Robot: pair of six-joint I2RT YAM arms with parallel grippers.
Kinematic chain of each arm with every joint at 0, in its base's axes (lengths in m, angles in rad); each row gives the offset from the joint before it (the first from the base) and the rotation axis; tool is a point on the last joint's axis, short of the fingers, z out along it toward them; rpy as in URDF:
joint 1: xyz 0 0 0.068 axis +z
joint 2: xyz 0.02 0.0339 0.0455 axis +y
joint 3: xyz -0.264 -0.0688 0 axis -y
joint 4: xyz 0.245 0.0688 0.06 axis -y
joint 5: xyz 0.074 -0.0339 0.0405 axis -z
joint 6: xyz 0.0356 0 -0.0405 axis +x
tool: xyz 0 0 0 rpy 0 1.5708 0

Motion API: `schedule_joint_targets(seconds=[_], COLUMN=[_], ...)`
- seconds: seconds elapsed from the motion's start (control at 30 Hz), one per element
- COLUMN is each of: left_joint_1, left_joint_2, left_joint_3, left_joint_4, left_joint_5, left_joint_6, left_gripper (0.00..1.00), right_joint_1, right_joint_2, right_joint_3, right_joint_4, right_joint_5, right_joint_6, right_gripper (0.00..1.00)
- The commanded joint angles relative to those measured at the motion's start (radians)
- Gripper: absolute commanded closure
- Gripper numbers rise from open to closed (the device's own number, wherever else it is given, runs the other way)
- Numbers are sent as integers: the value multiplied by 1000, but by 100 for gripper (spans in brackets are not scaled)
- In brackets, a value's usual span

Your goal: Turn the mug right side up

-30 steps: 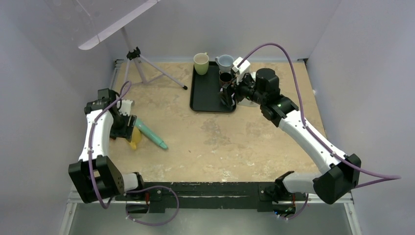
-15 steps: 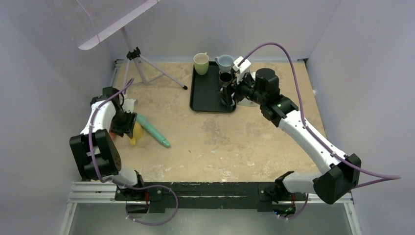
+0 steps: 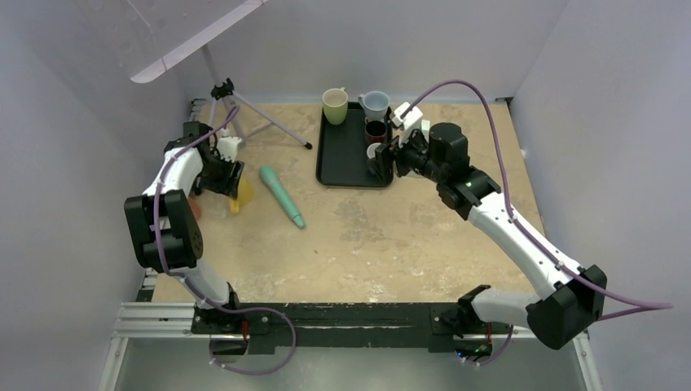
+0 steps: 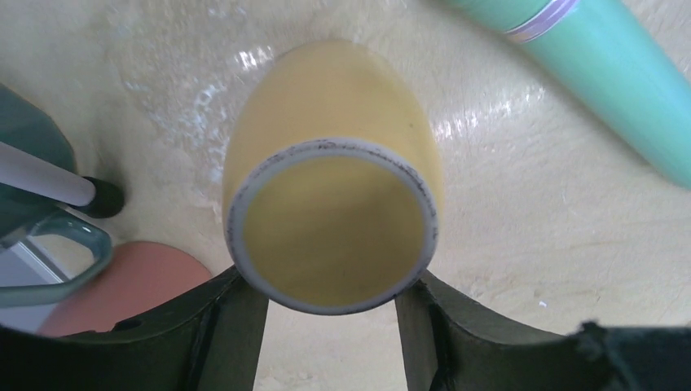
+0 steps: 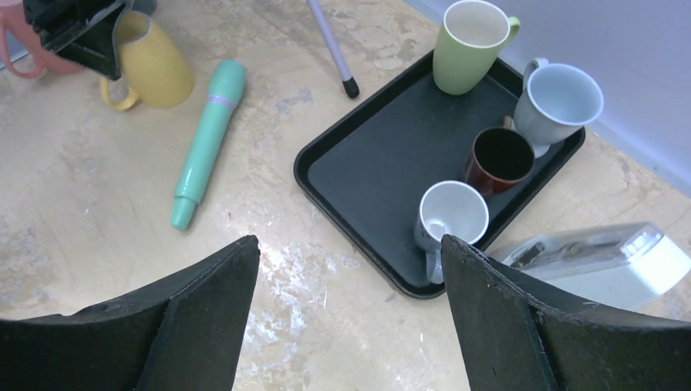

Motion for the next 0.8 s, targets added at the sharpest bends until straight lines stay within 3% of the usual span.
schedule_joint_targets(seconds=[0.0,0.07,0.3,0.57,0.67,0.77], left_joint_1=[-1,-1,0,-1,0,-1], left_joint_2=[-2,-9,12,52,66,65], left_joint_3=[55,27,-23,-29,-24,-14], left_joint_4=[40,47,80,124,126,103], left_joint_5=[61,83,-69,-62,-32,-15], left_joint_6=[-66,-73,-152,-170,-172,-162], left_gripper=[40,40,40,54,70,100], right_joint_1=[3,4,3,3,3,4], right_joint_2=[-67,-76,-97,-84,-79,-75], right_joint_3=[-51,-68,-102,-88,-80,-71], right_joint_4=[42,41,57,60,55,51], right_joint_5=[29,34,40,37,37,38], right_joint_6=[25,25,19,14,15,18], right_gripper=[15,15,15,15,15,15])
